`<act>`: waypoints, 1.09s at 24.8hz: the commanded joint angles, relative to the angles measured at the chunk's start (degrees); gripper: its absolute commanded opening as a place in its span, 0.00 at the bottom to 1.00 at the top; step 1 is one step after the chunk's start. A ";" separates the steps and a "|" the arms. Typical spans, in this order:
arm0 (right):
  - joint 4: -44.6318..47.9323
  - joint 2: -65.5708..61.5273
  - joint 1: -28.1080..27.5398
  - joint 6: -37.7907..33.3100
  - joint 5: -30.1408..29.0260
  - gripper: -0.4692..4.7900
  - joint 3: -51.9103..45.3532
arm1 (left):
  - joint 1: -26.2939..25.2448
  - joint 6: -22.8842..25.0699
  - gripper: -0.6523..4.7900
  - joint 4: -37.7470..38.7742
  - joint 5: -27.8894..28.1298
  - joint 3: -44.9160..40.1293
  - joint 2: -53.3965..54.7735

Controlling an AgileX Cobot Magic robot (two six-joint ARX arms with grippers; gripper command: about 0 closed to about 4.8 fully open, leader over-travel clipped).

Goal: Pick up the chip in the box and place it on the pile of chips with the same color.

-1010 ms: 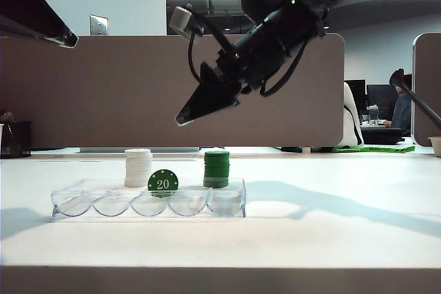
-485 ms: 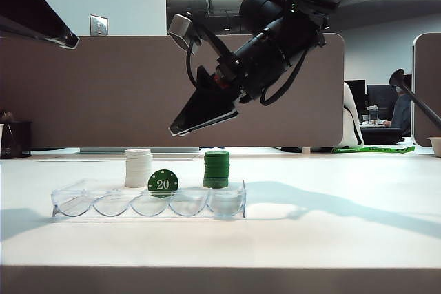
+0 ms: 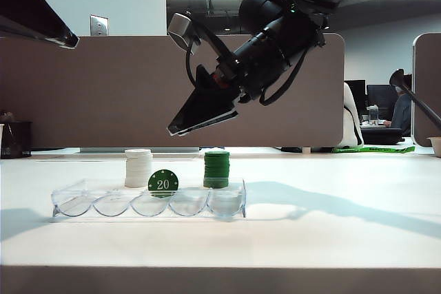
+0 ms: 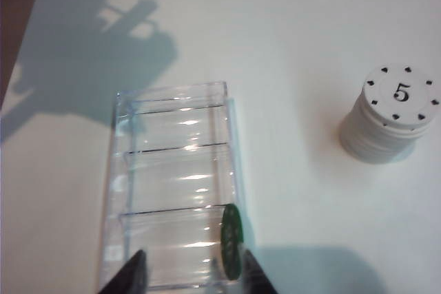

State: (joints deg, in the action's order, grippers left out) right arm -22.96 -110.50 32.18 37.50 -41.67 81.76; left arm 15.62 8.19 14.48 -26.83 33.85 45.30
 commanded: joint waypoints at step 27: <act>2.54 -4.31 1.14 3.87 -0.26 0.43 0.11 | 0.07 -0.04 0.11 0.04 -0.22 0.22 -0.09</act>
State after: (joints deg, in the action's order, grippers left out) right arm -21.04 -114.87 33.26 41.30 -41.60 81.73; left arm 15.64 8.12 14.87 -26.81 33.85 45.30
